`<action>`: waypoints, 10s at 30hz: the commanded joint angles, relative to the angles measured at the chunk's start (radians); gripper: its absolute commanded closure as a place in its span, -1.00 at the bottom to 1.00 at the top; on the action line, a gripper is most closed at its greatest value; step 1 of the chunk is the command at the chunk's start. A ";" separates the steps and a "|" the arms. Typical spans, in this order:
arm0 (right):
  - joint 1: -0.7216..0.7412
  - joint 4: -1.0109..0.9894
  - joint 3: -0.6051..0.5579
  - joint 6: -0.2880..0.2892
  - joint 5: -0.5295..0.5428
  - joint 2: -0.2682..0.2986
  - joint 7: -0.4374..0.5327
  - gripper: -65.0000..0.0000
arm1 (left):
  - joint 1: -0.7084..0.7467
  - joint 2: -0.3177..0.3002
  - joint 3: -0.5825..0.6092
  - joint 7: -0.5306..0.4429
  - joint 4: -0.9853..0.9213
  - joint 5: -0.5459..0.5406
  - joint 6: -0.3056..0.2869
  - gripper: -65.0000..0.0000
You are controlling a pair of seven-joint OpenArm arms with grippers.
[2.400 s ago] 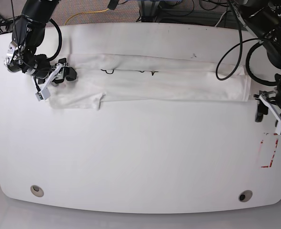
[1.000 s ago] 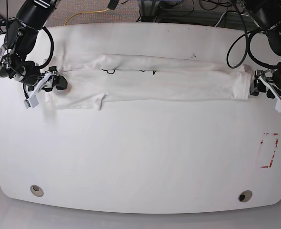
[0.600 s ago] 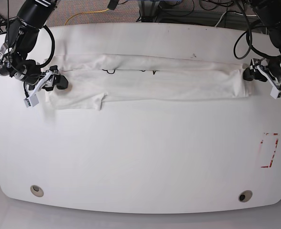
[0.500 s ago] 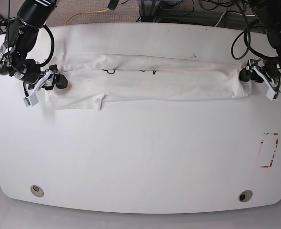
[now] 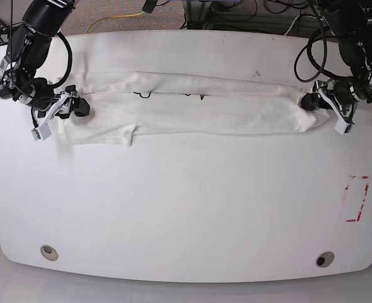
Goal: Fold the T-shirt properly
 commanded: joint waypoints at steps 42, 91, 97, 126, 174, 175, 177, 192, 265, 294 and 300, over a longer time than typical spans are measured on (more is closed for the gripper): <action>-0.119 0.183 -0.025 0.002 0.106 -0.137 -0.034 -0.09 | -0.037 0.154 0.213 0.181 0.587 0.047 -0.001 0.88; -0.088 0.085 -0.074 0.002 -0.038 -0.133 0.049 -0.09 | -0.100 0.344 0.718 0.158 0.604 0.343 -0.001 -0.22; -0.085 0.099 -0.069 0.002 -0.037 -0.133 0.047 -0.09 | -0.143 0.338 0.534 0.155 0.602 0.353 -0.001 -0.18; -0.125 -0.080 0.284 0.002 0.209 -0.084 0.046 -0.90 | -0.080 0.189 0.391 -0.135 0.197 0.421 -0.001 0.51; -0.151 0.463 -0.072 -0.096 0.310 -0.160 0.084 1.00 | -0.060 0.418 0.411 -0.132 0.113 0.419 0.023 0.50; -0.147 0.461 -0.085 -0.096 0.310 -0.169 0.084 1.00 | -0.058 0.418 0.417 -0.132 0.111 0.419 0.023 0.50; -0.143 0.452 -0.117 -0.097 0.309 -0.206 0.089 1.00 | -0.054 0.418 0.424 -0.132 0.111 0.418 0.021 0.50; -0.010 0.220 -0.295 -0.096 0.201 -0.278 0.115 0.37 | -0.029 0.420 0.431 -0.135 0.122 0.416 0.020 0.50; 0.352 -0.205 -0.554 -0.090 -0.199 -0.069 0.392 0.43 | -0.020 0.330 0.743 -0.240 0.348 0.600 -0.001 0.51; -0.007 0.177 -0.625 -0.040 -0.365 -0.268 0.360 0.44 | -0.327 0.048 0.740 -0.302 0.092 0.596 -0.001 0.51; 0.041 0.133 -0.658 -0.073 -0.426 -0.384 0.359 0.44 | -0.330 0.068 0.643 -0.297 0.236 0.596 -0.001 0.50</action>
